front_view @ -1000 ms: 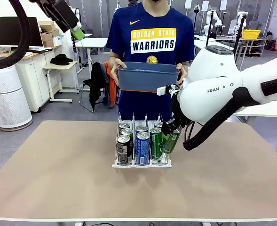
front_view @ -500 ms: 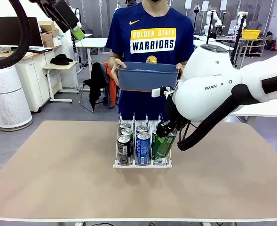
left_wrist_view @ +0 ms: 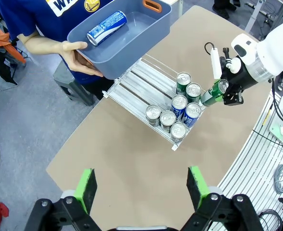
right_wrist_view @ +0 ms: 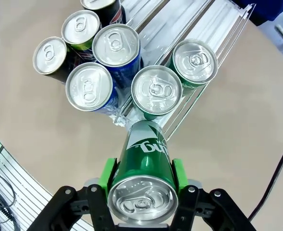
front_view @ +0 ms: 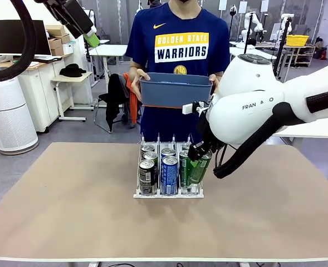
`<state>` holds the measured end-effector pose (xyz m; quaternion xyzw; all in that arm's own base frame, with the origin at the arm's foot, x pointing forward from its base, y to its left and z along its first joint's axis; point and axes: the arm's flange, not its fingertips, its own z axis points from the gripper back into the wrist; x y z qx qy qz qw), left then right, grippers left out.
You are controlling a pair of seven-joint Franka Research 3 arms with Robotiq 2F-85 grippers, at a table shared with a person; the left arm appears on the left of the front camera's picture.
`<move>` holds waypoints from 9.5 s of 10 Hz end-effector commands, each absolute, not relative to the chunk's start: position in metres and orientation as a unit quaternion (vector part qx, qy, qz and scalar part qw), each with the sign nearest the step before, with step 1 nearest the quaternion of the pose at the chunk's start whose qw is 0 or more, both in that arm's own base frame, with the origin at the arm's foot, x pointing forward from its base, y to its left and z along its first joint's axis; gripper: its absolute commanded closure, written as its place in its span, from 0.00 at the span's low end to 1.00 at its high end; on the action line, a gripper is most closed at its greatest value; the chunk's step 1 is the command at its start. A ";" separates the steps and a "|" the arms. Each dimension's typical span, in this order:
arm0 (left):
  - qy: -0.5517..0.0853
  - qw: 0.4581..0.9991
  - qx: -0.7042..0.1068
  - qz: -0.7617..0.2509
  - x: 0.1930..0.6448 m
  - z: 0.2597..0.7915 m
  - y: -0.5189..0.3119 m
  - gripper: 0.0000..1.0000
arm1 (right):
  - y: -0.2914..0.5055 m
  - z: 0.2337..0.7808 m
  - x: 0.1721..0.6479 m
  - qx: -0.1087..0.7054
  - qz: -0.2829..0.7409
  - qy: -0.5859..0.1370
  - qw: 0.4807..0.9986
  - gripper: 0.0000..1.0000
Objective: Fill the beverage cans into the dispenser.
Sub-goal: Place the picked Sprite in the line of the Automatic Can Dispenser with the same cans, then pick up the Ionic drink handed by the human.
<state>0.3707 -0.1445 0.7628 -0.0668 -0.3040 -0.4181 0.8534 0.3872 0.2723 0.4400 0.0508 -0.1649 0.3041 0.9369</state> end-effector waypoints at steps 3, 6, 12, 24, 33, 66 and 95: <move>-0.301 0.855 -0.068 -0.416 0.370 0.762 -0.144 0.00 | 0.284 0.428 0.413 0.060 0.314 -0.178 0.931 0.42; -0.301 0.855 -0.068 -0.416 0.370 0.762 -0.144 0.00 | 0.295 0.414 0.422 0.062 0.323 -0.164 0.930 0.42; -0.301 0.855 -0.068 -0.416 0.370 0.762 -0.144 0.00 | 0.304 0.396 0.439 0.036 0.311 -0.190 0.930 0.42; -0.301 0.855 -0.068 -0.416 0.370 0.762 -0.144 0.00 | 0.278 0.380 0.446 0.016 0.257 -0.271 0.928 0.42; -0.301 0.855 -0.068 -0.416 0.370 0.762 -0.144 0.00 | 0.274 0.391 0.420 0.057 0.273 -0.195 0.940 0.19; -0.301 0.855 -0.068 -0.416 0.370 0.762 -0.144 0.00 | 0.160 0.783 0.400 0.135 0.443 -0.300 0.834 0.00; -0.301 0.855 -0.068 -0.416 0.370 0.762 -0.144 0.00 | 0.134 0.825 0.364 0.128 0.389 -0.332 0.850 0.00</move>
